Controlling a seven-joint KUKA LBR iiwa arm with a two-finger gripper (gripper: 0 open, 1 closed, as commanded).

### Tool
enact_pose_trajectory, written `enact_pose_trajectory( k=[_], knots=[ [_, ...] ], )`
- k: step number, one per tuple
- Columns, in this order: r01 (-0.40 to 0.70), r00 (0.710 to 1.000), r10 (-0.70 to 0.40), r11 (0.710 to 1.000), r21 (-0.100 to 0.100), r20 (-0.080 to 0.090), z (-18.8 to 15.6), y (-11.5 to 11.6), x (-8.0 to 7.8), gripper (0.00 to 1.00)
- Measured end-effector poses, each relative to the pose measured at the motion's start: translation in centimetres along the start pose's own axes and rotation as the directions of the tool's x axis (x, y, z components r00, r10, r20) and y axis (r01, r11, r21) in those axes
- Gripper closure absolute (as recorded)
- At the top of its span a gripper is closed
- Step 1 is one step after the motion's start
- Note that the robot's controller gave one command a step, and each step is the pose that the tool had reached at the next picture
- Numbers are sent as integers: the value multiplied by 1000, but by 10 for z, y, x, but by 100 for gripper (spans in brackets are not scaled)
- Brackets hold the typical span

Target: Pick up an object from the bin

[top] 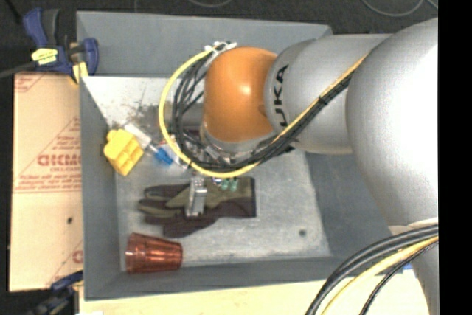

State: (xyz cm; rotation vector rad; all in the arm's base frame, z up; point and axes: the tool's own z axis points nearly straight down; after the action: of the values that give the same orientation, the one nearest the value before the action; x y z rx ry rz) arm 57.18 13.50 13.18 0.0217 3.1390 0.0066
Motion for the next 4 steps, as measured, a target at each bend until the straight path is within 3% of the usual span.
enact_pose_trajectory(
  k=[1,2,3,4],
  knots=[
    [-196,981,196,981,4,3,7,7,-1,0],
    [-121,993,121,993,-2,5,30,-7,14,0],
    [-224,975,224,975,3,5,50,-22,40,100],
    [-225,974,225,974,2,5,50,-22,40,100]
  ],
)
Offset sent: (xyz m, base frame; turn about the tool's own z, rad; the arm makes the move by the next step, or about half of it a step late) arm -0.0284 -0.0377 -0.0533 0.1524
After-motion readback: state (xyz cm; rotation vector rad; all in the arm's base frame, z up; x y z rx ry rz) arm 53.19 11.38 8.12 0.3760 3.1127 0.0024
